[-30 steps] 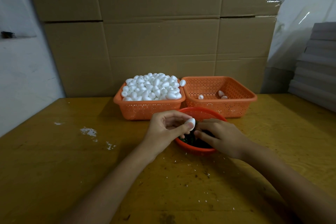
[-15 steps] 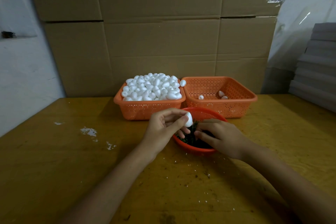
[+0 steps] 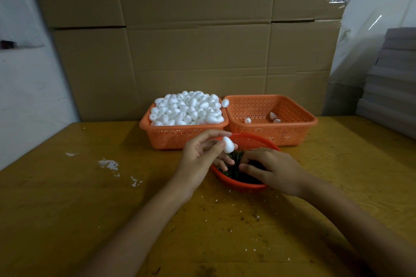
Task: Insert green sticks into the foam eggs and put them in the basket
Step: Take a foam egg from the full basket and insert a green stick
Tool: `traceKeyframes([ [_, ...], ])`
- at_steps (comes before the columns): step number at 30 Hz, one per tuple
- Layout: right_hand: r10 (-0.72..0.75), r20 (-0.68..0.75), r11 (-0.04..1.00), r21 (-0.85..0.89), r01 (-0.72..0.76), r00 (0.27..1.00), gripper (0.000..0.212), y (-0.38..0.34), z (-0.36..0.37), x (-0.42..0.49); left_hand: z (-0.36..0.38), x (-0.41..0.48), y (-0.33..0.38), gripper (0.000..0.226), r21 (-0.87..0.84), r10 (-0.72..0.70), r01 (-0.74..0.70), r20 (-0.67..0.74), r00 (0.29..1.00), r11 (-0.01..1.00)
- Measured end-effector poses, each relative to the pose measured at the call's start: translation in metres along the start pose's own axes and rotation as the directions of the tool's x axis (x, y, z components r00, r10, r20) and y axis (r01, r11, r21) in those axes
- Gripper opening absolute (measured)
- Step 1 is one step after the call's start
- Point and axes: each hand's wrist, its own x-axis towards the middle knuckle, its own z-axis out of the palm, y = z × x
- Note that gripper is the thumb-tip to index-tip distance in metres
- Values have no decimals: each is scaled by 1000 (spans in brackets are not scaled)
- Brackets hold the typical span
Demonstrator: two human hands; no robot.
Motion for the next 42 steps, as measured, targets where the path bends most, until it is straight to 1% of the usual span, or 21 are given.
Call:
traceKeyframes([
  [4, 40, 41, 997, 60, -43, 998, 13, 0, -4, 0, -1, 1, 0, 18, -15, 0, 0, 8, 1000, 1000],
  [10, 44, 87, 981, 187, -60, 995, 23, -1, -8, 0, -1, 0, -1, 13, -11, -11, 11, 9, 1000, 1000],
  [16, 26, 49, 953, 300, -40, 998, 24, 1, -7, 1, -3, 2, -1, 12, -11, -15, 15, 12, 1000, 1000],
  [21, 36, 34, 957, 288, -44, 999, 22, 2, -6, 1, -1, 2, -1, 12, -29, -21, 21, 4, 1000, 999],
  [27, 5, 66, 963, 269, -22, 998, 29, 1, -10, -1, 0, 1, 2, 14, -31, -27, 27, -1, 1000, 999],
  [31, -32, 77, 951, 309, 6, 997, 26, 1, -12, -2, 0, 1, 1, 14, -32, -29, 29, 0, 1000, 999],
  [35, -73, 62, 941, 335, 48, 995, 15, 4, -11, 0, -1, 2, 0, 14, -29, -26, 27, 8, 1000, 999],
  [39, -79, 58, 936, 347, 55, 995, 25, 5, -10, 0, -1, 3, -2, 15, -41, -23, 24, 17, 1000, 999],
  [42, -95, 61, 930, 362, 66, 994, 27, 5, -9, 0, -2, 3, -2, 16, -39, -24, 24, 16, 1000, 999],
])
